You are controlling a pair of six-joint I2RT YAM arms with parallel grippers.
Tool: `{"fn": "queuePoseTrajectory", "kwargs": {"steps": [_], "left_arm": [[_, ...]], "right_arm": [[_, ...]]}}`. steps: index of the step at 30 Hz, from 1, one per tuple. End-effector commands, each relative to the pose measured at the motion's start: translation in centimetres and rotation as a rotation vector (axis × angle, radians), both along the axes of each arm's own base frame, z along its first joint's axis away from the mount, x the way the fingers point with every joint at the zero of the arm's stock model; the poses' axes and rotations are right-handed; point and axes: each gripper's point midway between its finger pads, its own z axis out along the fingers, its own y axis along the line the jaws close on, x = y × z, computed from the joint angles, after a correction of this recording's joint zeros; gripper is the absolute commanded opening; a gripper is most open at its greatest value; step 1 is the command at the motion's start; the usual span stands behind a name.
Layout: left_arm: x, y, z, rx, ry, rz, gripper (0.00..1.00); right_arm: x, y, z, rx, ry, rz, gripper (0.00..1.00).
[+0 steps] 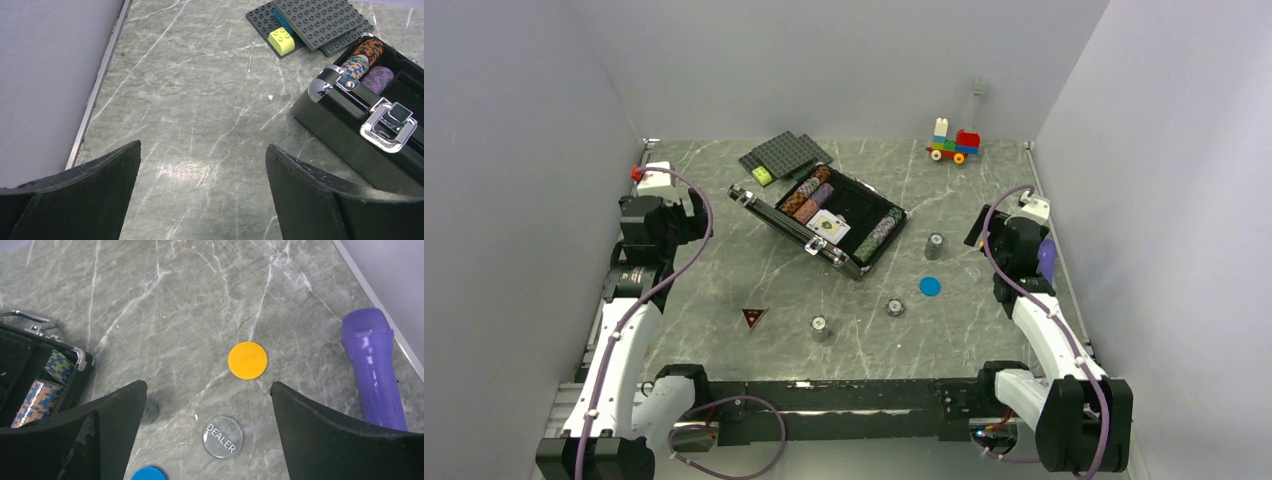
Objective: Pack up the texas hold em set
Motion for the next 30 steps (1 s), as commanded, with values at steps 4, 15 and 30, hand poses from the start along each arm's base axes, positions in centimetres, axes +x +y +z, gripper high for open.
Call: {"fn": "queuePoseTrajectory", "kwargs": {"steps": [4,15,30], "left_arm": [[0.3,-0.1,4.2,-0.107,-0.099,0.056,0.98],[1.4,-0.9,6.5,-0.083,-0.145,-0.012,0.98],[-0.6,-1.7,7.1,-0.024,-0.226,-0.093,0.98]], "right_arm": [[1.4,0.1,1.7,0.017,0.013,-0.005,1.0],[-1.5,1.0,-2.5,0.09,0.355,-0.009,0.98],[-1.1,0.0,-6.7,0.041,0.555,-0.042,0.83]]}}
